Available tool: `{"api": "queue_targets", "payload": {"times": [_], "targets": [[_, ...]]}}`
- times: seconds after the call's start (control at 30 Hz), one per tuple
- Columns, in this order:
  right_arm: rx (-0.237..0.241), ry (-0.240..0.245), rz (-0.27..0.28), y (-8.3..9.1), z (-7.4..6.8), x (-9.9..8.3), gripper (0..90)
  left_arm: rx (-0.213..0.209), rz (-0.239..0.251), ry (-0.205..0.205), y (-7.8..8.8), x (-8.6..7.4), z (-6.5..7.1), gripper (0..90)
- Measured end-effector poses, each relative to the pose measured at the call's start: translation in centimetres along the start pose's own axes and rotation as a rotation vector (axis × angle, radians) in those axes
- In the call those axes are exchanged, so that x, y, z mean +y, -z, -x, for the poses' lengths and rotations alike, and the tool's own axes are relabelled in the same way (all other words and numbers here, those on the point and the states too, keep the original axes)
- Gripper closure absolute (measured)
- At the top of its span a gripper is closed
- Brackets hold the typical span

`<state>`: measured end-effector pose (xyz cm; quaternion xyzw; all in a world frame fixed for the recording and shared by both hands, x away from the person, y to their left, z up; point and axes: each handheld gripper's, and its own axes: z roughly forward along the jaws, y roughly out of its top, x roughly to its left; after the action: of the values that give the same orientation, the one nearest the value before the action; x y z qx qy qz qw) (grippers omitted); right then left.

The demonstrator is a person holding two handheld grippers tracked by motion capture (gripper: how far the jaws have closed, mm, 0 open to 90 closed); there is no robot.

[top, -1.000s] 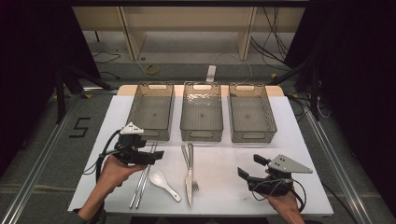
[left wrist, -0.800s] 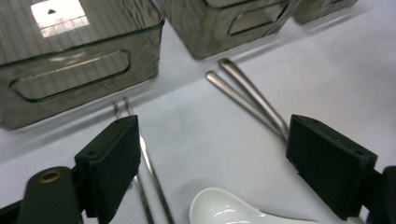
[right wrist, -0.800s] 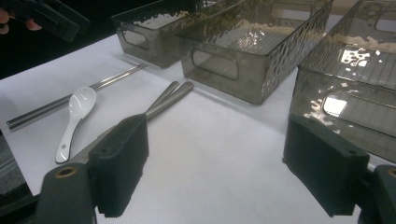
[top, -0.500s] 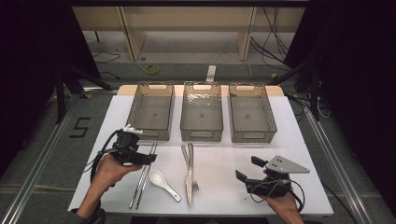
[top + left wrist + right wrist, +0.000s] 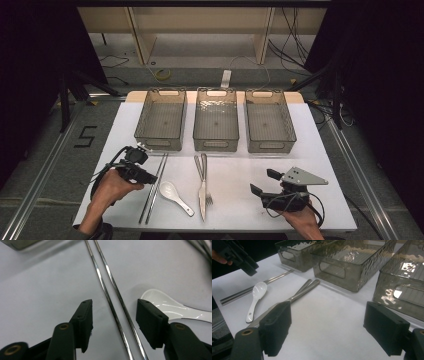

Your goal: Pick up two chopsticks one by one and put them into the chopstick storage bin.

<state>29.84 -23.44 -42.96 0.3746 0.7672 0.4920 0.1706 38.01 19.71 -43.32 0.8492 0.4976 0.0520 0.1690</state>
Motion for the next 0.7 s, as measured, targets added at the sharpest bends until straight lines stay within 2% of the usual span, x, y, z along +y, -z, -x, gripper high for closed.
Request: {"api": "queue_targets", "payload": {"times": [0.17, 0.3, 0.57, 0.7], "targets": [[0.004, 0.002, -0.003, 0.0, 0.0, 0.0, 23.2, 0.012, -0.065, -0.013, -1.5, -0.2, 0.1, 54.5], [0.003, 0.004, -0.011, -0.1, -0.1, 0.0, 23.4, 0.022, -0.095, -0.018, -2.0, -0.3, 0.0, 60.1], [0.001, 0.006, -0.024, -0.2, -0.1, 0.0, 23.8, 0.009, -0.109, -0.023, -2.6, -0.4, 0.1, 66.3], [0.003, 0.004, -0.026, -0.2, -0.1, 0.0, 23.8, 0.021, -0.132, -0.045, -3.0, -0.3, 0.3, 68.3]]}}
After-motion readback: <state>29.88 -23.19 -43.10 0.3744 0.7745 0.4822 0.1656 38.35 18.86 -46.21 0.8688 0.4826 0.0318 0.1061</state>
